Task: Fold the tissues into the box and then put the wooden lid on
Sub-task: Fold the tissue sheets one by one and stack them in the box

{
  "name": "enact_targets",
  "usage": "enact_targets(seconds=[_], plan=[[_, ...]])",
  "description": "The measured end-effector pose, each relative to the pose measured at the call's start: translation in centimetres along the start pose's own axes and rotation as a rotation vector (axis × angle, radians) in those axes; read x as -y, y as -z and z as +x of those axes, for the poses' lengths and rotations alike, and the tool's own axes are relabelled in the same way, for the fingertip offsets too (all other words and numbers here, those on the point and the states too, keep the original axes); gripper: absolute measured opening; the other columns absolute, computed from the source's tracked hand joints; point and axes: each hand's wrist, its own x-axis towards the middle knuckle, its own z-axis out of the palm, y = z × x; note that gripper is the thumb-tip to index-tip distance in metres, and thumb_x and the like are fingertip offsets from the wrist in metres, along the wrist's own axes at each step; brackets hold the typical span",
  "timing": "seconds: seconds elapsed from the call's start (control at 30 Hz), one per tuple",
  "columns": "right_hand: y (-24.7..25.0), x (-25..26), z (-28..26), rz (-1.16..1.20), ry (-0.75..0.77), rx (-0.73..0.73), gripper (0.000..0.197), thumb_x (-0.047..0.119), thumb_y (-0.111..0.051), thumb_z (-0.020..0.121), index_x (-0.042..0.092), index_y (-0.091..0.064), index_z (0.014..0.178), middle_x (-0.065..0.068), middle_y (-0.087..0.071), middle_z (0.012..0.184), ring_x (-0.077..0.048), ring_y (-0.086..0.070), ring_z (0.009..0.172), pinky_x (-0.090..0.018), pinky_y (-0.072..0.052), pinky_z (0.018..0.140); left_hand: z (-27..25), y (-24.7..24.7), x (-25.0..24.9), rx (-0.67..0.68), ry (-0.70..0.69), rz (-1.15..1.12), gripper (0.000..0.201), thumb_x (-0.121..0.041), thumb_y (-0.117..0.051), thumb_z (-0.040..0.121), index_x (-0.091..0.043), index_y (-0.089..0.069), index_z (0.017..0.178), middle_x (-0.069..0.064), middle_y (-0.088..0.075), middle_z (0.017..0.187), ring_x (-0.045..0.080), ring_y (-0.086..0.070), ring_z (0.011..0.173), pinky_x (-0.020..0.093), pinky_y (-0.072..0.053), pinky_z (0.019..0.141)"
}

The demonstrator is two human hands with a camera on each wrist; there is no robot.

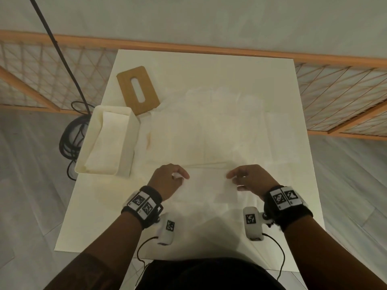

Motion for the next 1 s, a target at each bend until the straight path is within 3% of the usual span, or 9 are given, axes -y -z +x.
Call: enact_targets(seconds=[0.13,0.2,0.3,0.37,0.47,0.57,0.7,0.8,1.0], plan=[[-0.1,-0.3,0.7,-0.224,0.085,-0.174,0.030,0.001,-0.066,0.089,0.029,-0.078,0.085,0.001,-0.076,0.100,-0.024,-0.072,0.086,-0.038,-0.061,0.083,0.2,-1.0,0.0,-0.058,-0.013,0.024,0.022,-0.012,-0.068,0.090,-0.033,-0.070,0.084,-0.013,-0.064,0.091,0.002,-0.057,0.075,0.014,-0.042,0.069],[-0.3,0.1,0.9,-0.313,0.090,-0.216,0.030,0.004,-0.065,0.090,0.031,-0.076,0.083,0.006,-0.074,0.097,-0.018,-0.067,0.080,-0.029,-0.057,0.078,0.8,-1.6,0.1,-0.081,-0.014,0.028,0.022,-0.012,-0.069,0.089,-0.033,-0.068,0.083,-0.011,-0.062,0.095,0.006,-0.060,0.082,0.021,-0.048,0.076],[-0.8,0.9,1.1,-0.474,0.068,-0.305,0.025,0.007,-0.062,0.091,0.027,-0.075,0.086,0.003,-0.069,0.108,-0.016,-0.064,0.095,-0.016,-0.045,0.077,1.4,-2.4,0.0,-0.068,-0.038,0.104,0.017,-0.012,-0.072,0.087,-0.029,-0.067,0.088,-0.009,-0.053,0.106,0.016,-0.060,0.092,0.027,-0.050,0.082],[-1.5,2.0,1.3,-0.527,0.115,-0.420,0.018,0.009,-0.061,0.091,0.023,-0.073,0.092,-0.002,-0.060,0.119,-0.021,-0.057,0.112,-0.024,-0.045,0.090,1.4,-2.8,0.0,-0.068,-0.053,0.179,0.020,-0.014,-0.071,0.087,-0.030,-0.065,0.098,-0.009,-0.044,0.119,0.015,-0.058,0.095,0.027,-0.049,0.080],[-3.4,5.1,2.8,-0.507,0.273,-0.401,0.016,0.011,-0.061,0.091,0.018,-0.070,0.103,-0.007,-0.058,0.118,-0.024,-0.062,0.105,-0.029,-0.048,0.093,1.3,-3.2,-0.3,-0.099,-0.070,0.253,0.038,-0.013,-0.066,0.087,-0.031,-0.057,0.119,-0.009,-0.035,0.133,0.015,-0.051,0.103,0.029,-0.048,0.081],[-5.3,8.4,5.6,-0.524,0.272,-0.286,0.032,0.020,-0.065,0.093,0.013,-0.061,0.123,-0.007,-0.062,0.123,-0.025,-0.063,0.110,-0.023,-0.043,0.090,1.3,-3.3,-0.7,-0.078,-0.098,0.270,0.055,-0.011,-0.063,0.085,-0.029,-0.050,0.135,-0.005,-0.044,0.137,0.022,-0.052,0.114,0.032,-0.047,0.093],[-7.3,10.7,8.7,-0.521,0.031,-0.253,0.067,0.043,-0.076,0.088,0.011,-0.047,0.138,-0.010,-0.061,0.133,-0.031,-0.060,0.122,-0.030,-0.045,0.086,1.7,-3.3,-1.0,-0.049,-0.080,0.320,0.049,-0.012,-0.061,0.087,-0.025,-0.053,0.134,-0.003,-0.048,0.132,0.023,-0.050,0.117,0.034,-0.045,0.100],[-7.9,11.2,10.3,-0.484,-0.078,-0.299,0.078,0.048,-0.085,0.077,0.008,-0.050,0.135,-0.010,-0.062,0.133,-0.031,-0.062,0.119,-0.033,-0.048,0.084,2.0,-3.3,-1.0,-0.064,-0.098,0.345,0.048,-0.010,-0.064,0.086,-0.024,-0.054,0.131,-0.002,-0.050,0.129,0.023,-0.050,0.115,0.034,-0.045,0.100],[-7.0,11.4,10.8,-0.447,-0.034,-0.313,0.042,0.039,-0.082,0.083,0.010,-0.071,0.111,-0.003,-0.070,0.110,-0.023,-0.063,0.097,-0.027,-0.043,0.076,2.7,-2.9,-0.7,-0.063,-0.134,0.378,0.049,-0.014,-0.067,0.086,-0.024,-0.055,0.132,-0.002,-0.052,0.129,0.022,-0.049,0.116,0.032,-0.041,0.099]])
